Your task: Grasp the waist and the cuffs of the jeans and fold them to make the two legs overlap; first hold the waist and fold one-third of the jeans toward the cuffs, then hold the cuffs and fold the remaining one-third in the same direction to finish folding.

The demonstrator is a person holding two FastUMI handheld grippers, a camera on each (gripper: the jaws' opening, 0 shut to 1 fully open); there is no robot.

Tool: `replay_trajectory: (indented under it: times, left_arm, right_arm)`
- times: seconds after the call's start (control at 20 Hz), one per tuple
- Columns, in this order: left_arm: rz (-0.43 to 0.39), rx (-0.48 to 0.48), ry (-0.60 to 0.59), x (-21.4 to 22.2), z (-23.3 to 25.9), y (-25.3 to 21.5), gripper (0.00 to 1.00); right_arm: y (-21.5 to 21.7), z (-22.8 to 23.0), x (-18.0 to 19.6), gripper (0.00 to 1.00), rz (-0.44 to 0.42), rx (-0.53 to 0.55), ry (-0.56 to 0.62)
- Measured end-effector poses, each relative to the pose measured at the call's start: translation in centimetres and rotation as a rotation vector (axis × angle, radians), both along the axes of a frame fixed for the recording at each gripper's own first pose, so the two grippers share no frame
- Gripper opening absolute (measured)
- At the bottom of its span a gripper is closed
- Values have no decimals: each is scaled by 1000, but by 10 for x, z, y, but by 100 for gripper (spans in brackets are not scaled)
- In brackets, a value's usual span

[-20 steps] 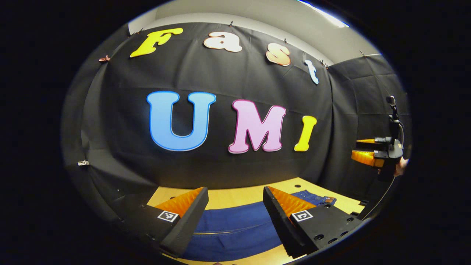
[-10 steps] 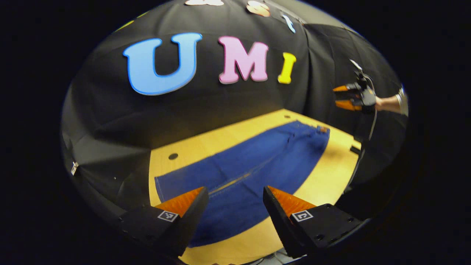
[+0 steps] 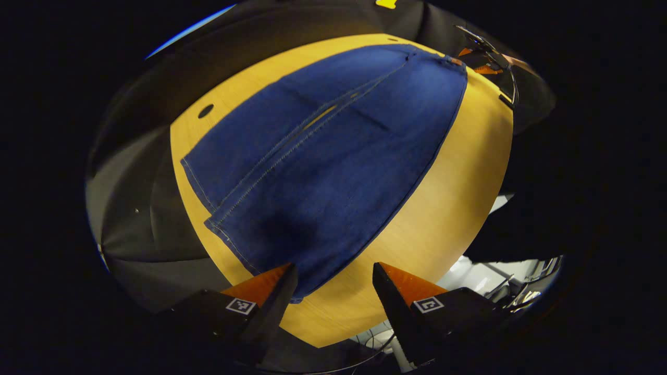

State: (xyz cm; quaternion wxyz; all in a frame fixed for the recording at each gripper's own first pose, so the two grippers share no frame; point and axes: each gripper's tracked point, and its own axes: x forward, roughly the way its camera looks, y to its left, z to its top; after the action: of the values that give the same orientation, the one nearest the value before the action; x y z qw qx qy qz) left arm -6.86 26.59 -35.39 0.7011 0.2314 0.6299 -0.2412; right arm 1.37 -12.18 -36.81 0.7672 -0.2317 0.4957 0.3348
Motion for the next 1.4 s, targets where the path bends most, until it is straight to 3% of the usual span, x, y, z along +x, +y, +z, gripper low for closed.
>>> replay_trajectory:
  times: [0.15,0.35,0.6,0.65,0.7,0.8,0.85,0.9,0.95,1.05,1.15,1.3,1.4]
  left_arm:
    - [-74,53,62,-10,-11,13,94]
    - [-65,102,117,-19,-17,23,94]
    - [-90,89,162,-20,-30,13,95]
    - [-84,84,179,-19,-35,15,97]
    - [-54,77,199,-21,-33,15,92]
    - [21,68,179,-13,-32,12,84]
    - [54,66,167,-13,-34,14,77]
    - [80,62,154,-12,-35,15,59]
    - [90,70,136,-7,-35,20,52]
    - [149,73,122,-5,-42,21,6]
    - [224,45,122,-4,-34,18,6]
    - [437,-31,70,16,-36,15,5]
    - [503,-64,-7,31,-22,15,6]
  right_arm:
    - [-4,-6,-10,96,19,-25,105]
    - [-21,-21,-5,96,-22,-84,150]
    - [-30,-41,0,95,-46,-110,211]
    - [-31,-41,-1,94,-61,-109,226]
    - [-32,-43,-1,89,-84,-104,249]
    - [-34,-45,6,93,-143,-93,275]
    - [-37,-45,10,88,-178,-98,279]
    - [-40,-47,14,75,-212,-103,279]
    - [-43,-47,19,60,-236,-111,276]
    - [-42,-50,25,30,-279,-113,268]
    - [-40,-47,27,0,-304,-117,250]
    - [-41,-44,25,6,-377,-104,226]
    - [-40,-36,30,6,-432,-71,194]
